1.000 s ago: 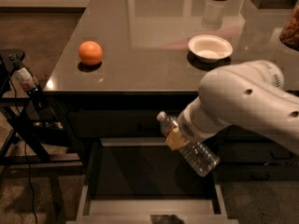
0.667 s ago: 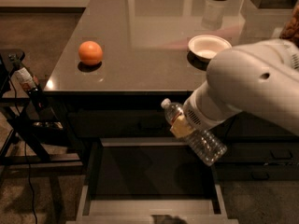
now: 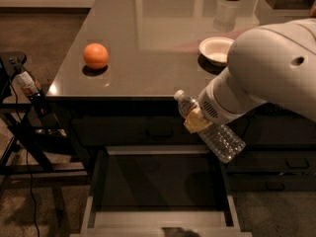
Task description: Pick water bottle from middle drawer and place on counter
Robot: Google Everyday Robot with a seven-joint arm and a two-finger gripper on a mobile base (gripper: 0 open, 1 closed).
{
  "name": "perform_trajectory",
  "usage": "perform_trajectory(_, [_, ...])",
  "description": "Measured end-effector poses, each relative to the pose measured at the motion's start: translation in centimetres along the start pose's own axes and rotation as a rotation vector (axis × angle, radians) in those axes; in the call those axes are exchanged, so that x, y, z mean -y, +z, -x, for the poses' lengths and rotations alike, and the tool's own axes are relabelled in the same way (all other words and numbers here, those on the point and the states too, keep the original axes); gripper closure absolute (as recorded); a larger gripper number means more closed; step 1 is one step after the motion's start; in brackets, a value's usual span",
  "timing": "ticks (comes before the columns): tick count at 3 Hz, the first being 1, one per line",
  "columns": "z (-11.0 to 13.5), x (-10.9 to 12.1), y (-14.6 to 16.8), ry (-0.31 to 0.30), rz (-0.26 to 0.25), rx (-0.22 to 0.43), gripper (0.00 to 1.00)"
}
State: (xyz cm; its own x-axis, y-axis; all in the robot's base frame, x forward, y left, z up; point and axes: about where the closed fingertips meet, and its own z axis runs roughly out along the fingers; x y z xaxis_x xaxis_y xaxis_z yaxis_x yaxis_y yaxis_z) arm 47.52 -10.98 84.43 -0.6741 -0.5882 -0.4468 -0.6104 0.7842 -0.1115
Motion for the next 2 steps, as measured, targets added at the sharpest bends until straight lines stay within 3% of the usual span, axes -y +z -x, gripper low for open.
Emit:
perform_trajectory(1, [1.4, 0.6, -0.4, -0.014, -0.004, 0.019, 1.00])
perform_trajectory(2, [4.7, 2.1, -1.2, -0.045, 0.005, 0.039, 1.00])
